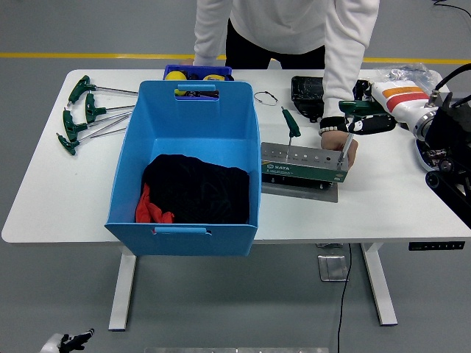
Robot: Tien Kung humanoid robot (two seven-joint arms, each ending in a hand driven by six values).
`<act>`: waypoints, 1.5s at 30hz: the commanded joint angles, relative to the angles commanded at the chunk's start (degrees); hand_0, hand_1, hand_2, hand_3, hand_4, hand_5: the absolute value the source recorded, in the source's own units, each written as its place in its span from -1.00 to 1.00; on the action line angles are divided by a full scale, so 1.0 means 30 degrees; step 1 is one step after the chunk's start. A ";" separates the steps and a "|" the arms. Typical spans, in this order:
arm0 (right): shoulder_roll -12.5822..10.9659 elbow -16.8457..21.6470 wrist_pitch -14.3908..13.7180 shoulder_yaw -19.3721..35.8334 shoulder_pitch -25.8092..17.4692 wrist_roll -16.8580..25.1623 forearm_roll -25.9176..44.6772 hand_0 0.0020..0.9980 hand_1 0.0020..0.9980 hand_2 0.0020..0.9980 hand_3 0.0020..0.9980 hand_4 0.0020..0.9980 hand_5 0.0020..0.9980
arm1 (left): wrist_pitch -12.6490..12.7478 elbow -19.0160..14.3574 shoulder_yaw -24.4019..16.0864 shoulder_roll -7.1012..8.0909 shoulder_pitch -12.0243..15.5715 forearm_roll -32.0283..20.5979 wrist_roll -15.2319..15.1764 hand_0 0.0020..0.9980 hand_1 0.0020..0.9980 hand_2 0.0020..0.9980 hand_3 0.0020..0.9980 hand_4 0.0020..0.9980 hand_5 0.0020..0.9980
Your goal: Lift tool from toolbox,place it in box,lift tool from toolbox,place it in box
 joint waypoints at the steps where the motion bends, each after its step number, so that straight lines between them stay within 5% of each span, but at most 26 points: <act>1: 0.0011 -0.0035 0.0057 -0.0016 0.0007 -0.0036 -0.0003 -0.53 -0.48 -0.46 -0.30 1.00 0.62 | 0.0004 0.0000 -0.0007 0.0000 -0.0010 0.0014 0.0000 0.52 0.55 0.50 0.36 0.40 0.27; 13: 0.0180 -0.0337 -0.0081 -0.0211 0.0069 -0.0233 0.0262 -0.61 -0.54 -0.52 -0.43 1.00 0.65 | 0.0041 0.0000 0.0057 -0.0019 -0.0061 -0.0026 -0.0027 0.51 0.54 0.49 0.36 0.40 0.27; 14: 0.0203 -0.0366 -0.0210 -0.0251 0.0080 -0.0203 0.0308 -0.73 -0.68 -0.64 -0.56 1.00 0.65 | 0.0044 0.0000 0.0047 -0.0022 -0.0062 -0.0010 -0.0026 0.51 0.55 0.49 0.36 0.40 0.26; 19: 0.0292 -0.0453 -0.0611 -0.0365 0.0141 -0.0001 0.0434 -0.73 -0.68 -0.64 -0.56 1.00 0.65 | 0.0042 0.0000 0.0063 -0.0025 -0.0068 -0.0017 -0.0029 0.51 0.55 0.49 0.36 0.40 0.26; 20: 0.0318 -0.0496 -0.0706 -0.0406 0.0162 0.0057 0.0462 -0.83 -0.83 -0.79 -0.72 1.00 0.63 | 0.0045 0.0000 0.0048 -0.0029 -0.0070 -0.0001 -0.0027 0.51 0.54 0.49 0.36 0.40 0.26; 25: 0.0393 -0.0763 -0.1133 -0.0500 0.0125 0.0256 0.0493 -0.83 -0.83 -0.79 -0.72 1.00 0.63 | 0.0046 0.0000 0.0219 -0.0016 -0.0073 -0.0161 -0.0053 0.51 0.54 0.49 0.36 0.40 0.26; 31: 0.0445 -0.1284 -0.2045 -0.0612 -0.0022 0.0603 0.0389 -0.87 -0.91 -0.86 -0.81 1.00 0.56 | 0.0051 0.0000 0.0281 -0.0018 -0.0065 -0.0201 -0.0058 0.51 0.54 0.49 0.36 0.40 0.26; 32: 0.0452 -0.1362 -0.2211 -0.0636 -0.0025 0.0672 0.0374 -0.96 -1.00 -0.96 -0.93 1.00 0.34 | 0.0052 0.0000 0.0274 -0.0021 -0.0066 -0.0181 -0.0052 0.51 0.54 0.49 0.36 0.40 0.26; 45: 0.0367 -0.1690 -0.4975 -0.0777 -0.0034 0.1400 -0.0127 -1.00 -1.00 -1.00 -1.00 1.00 0.16 | 0.0025 0.0000 0.0313 -0.0006 -0.0039 -0.0156 -0.0034 0.51 0.54 0.48 0.36 0.40 0.26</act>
